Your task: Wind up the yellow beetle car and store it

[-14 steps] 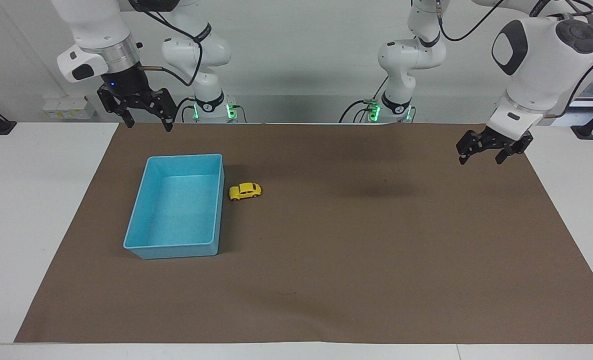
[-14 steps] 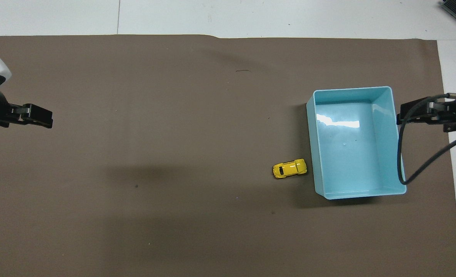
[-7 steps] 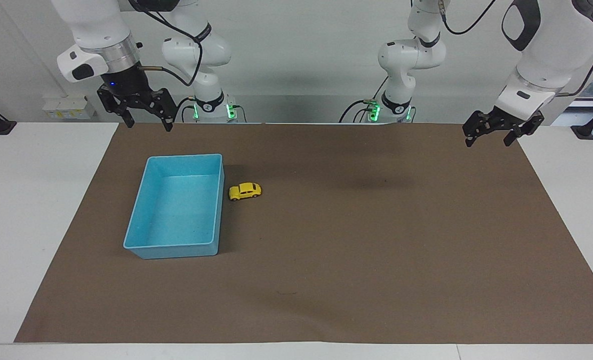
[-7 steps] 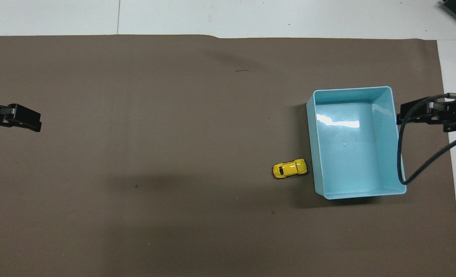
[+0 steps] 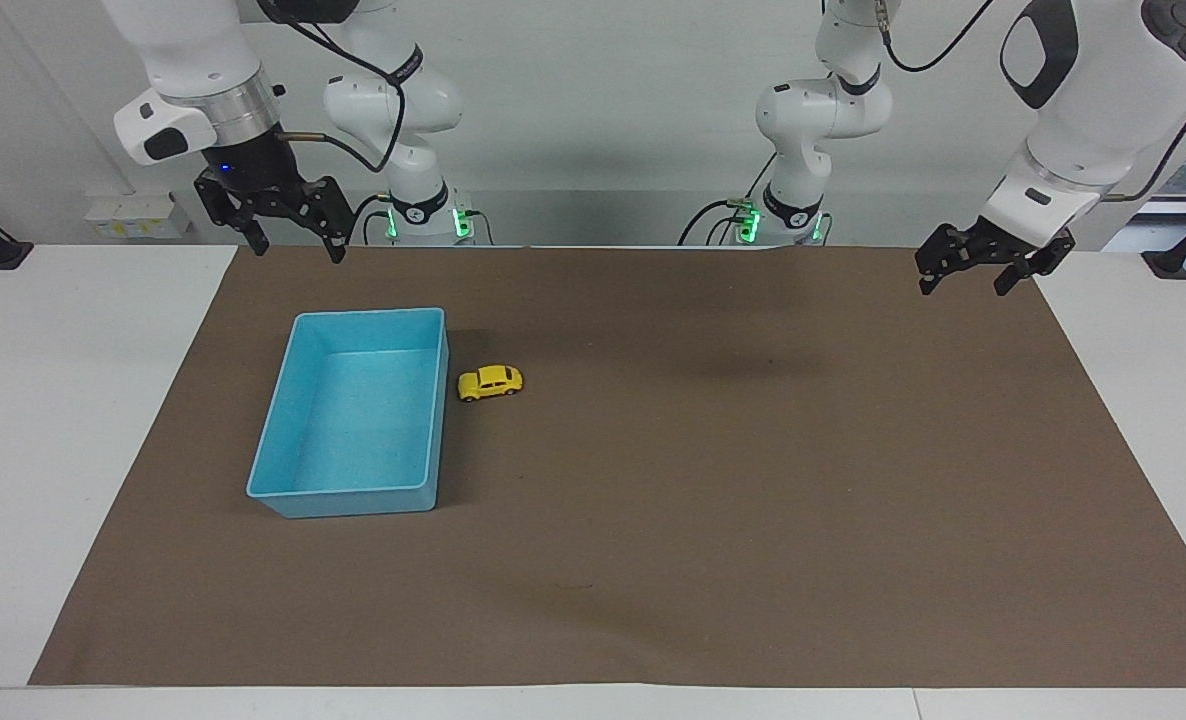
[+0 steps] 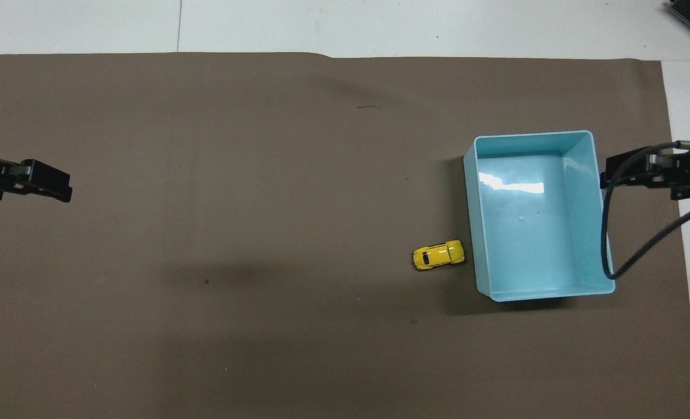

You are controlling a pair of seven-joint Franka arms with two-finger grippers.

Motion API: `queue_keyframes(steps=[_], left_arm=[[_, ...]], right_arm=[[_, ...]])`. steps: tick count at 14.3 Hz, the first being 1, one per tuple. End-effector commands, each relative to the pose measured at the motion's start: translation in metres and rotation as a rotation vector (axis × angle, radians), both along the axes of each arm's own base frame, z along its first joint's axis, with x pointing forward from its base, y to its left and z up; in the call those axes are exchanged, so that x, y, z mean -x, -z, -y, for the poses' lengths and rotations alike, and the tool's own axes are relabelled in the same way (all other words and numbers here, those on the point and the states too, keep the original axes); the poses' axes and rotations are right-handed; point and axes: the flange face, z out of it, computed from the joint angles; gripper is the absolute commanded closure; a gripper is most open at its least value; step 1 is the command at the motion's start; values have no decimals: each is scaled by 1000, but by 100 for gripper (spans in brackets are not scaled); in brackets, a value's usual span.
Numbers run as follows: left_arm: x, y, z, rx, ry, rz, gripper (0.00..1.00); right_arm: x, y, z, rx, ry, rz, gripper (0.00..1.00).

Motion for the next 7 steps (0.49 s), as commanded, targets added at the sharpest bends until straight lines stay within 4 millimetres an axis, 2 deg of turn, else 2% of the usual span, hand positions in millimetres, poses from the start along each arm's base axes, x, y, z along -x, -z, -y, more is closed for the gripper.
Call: queue_keyframes(steps=[1, 7], left_arm=[[8, 4, -5, 19, 41, 13, 0], [7, 1, -8, 20, 37, 13, 0]], right_arm=[[5, 0, 3, -19, -18, 9, 0], [6, -1, 4, -20, -16, 10, 0]])
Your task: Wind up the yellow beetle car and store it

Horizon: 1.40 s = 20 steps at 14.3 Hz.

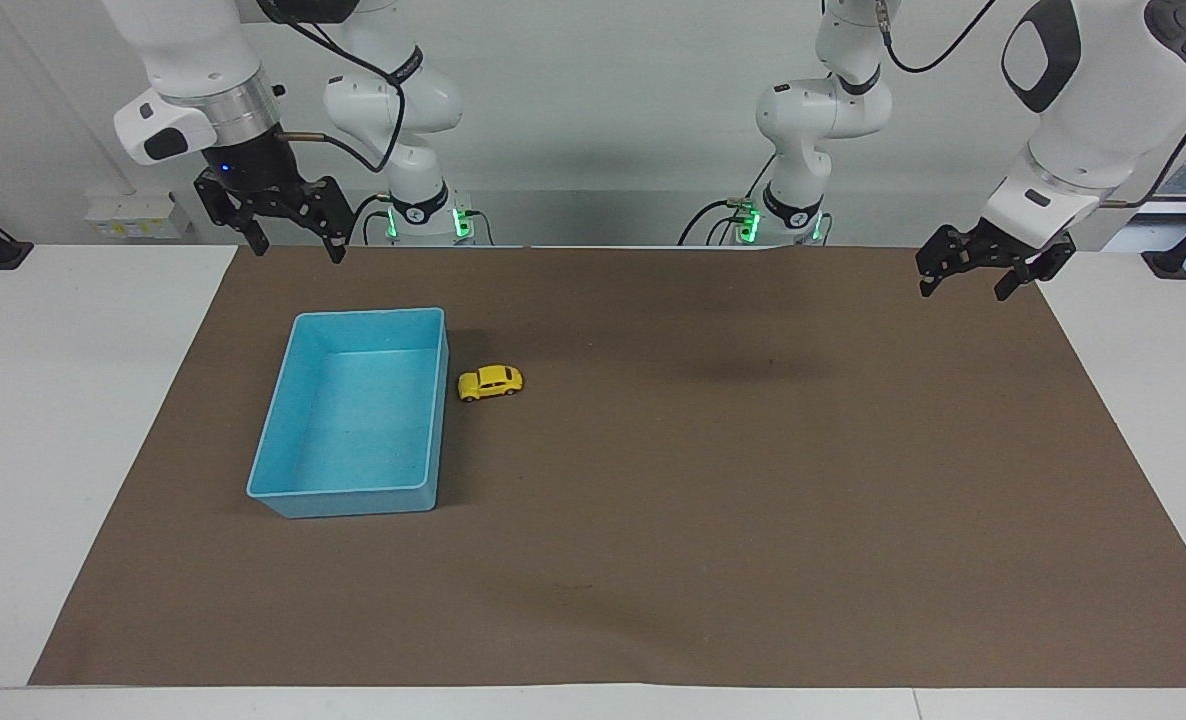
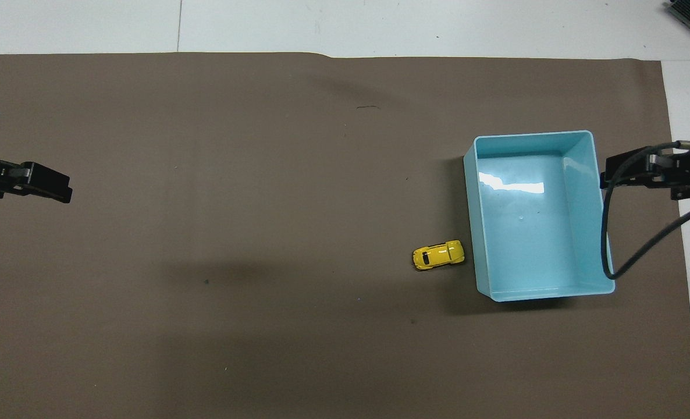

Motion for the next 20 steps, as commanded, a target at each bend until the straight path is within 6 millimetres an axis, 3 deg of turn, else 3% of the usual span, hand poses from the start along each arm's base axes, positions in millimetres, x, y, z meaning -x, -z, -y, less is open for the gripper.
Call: queue_keyframes(steps=[1, 11, 16, 20], left_arm=[[6, -2, -6, 16, 4, 14, 0], [6, -2, -6, 16, 4, 13, 0], [6, -1, -6, 16, 4, 11, 0], [6, -2, -6, 16, 4, 13, 0]], right_arm=[[5, 0, 3, -19, -18, 9, 0], [5, 0, 3, -19, -18, 9, 0], [3, -1, 14, -16, 9, 19, 0], [7, -1, 0, -21, -29, -2, 0]])
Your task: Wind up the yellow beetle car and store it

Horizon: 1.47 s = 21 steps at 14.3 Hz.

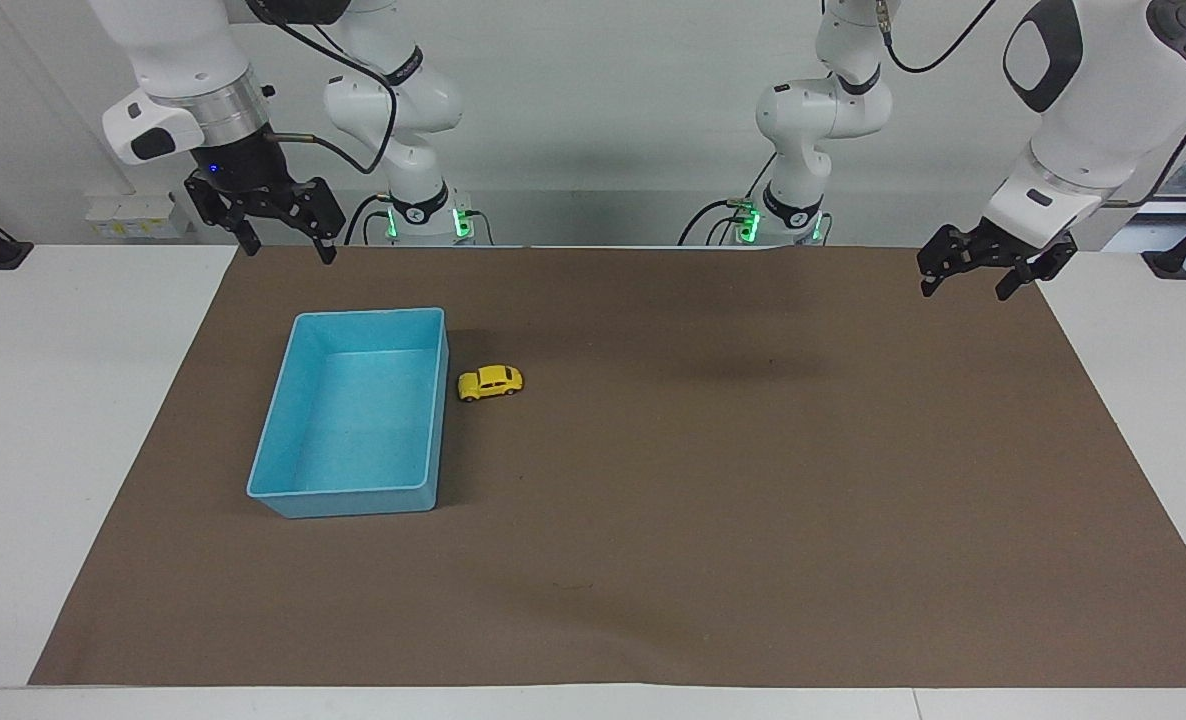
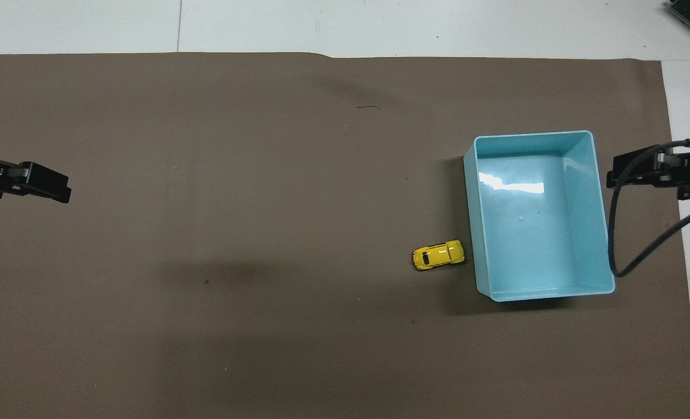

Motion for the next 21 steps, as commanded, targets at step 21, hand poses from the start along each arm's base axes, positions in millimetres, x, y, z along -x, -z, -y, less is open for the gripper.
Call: queue_keyframes(steps=[21], left_arm=[[6, -1, -4, 16, 6, 11, 0]], right_arm=[[-37, 109, -146, 66, -1373, 57, 0]])
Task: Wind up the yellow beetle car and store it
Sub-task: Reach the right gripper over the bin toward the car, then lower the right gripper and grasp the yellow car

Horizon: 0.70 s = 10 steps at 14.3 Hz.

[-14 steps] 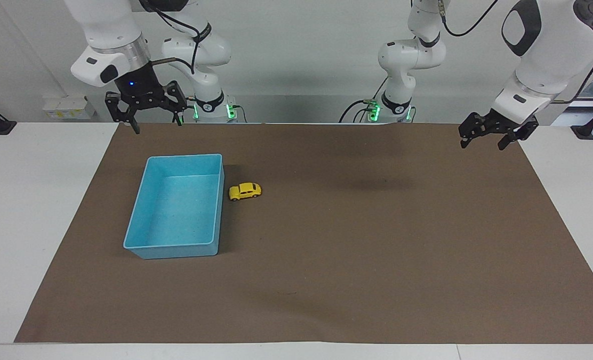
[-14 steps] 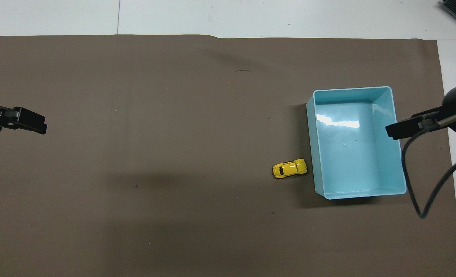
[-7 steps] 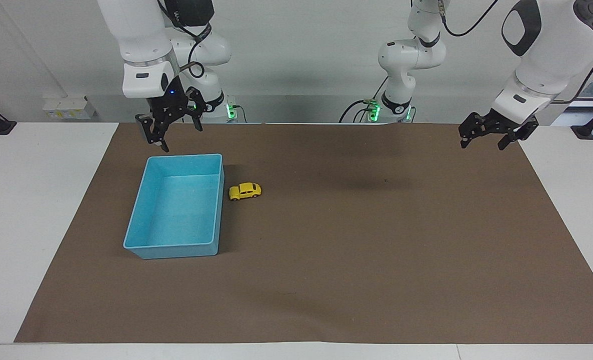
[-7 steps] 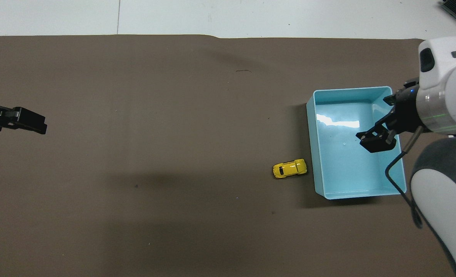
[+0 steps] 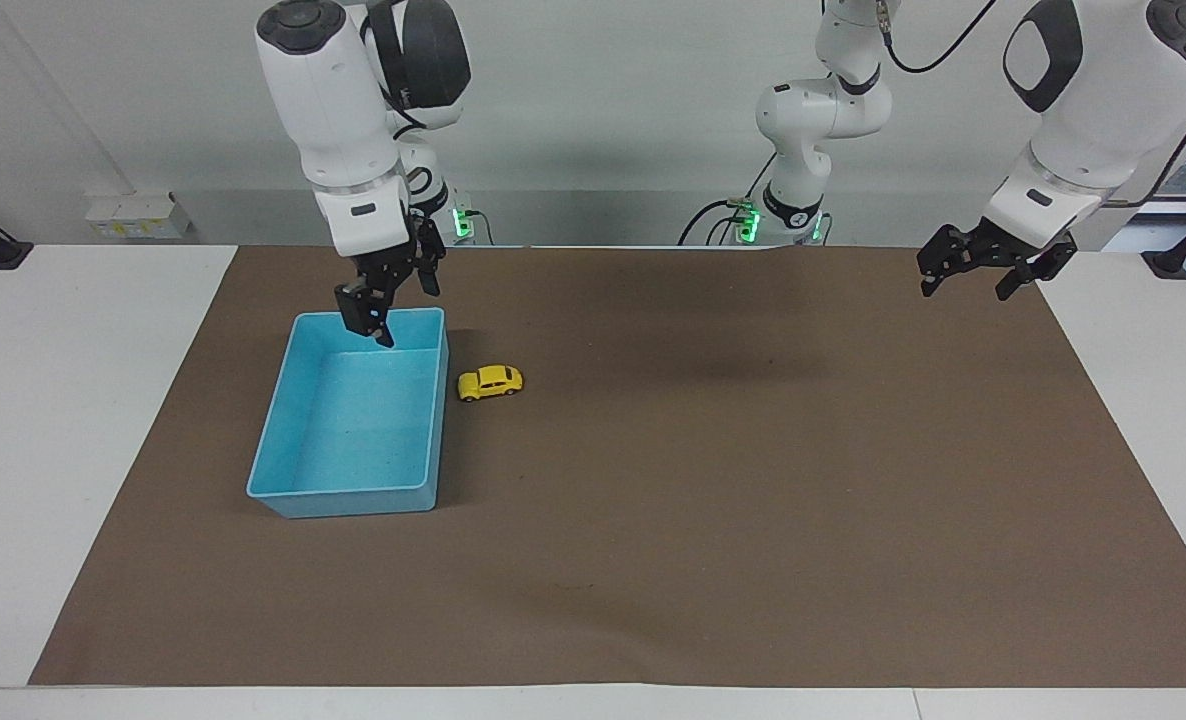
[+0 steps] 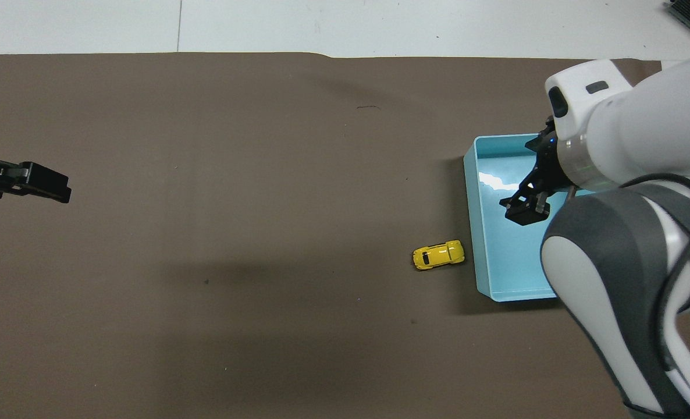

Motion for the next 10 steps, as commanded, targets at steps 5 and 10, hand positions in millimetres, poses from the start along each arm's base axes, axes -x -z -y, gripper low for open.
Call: queue_keyframes(steps=[5, 10], left_arm=[[6, -1, -4, 16, 6, 11, 0], [6, -1, -4, 16, 6, 11, 0]], right_arm=[[-14, 63, -55, 67, -138, 9, 0], [-14, 121, -52, 73, -264, 15, 0]])
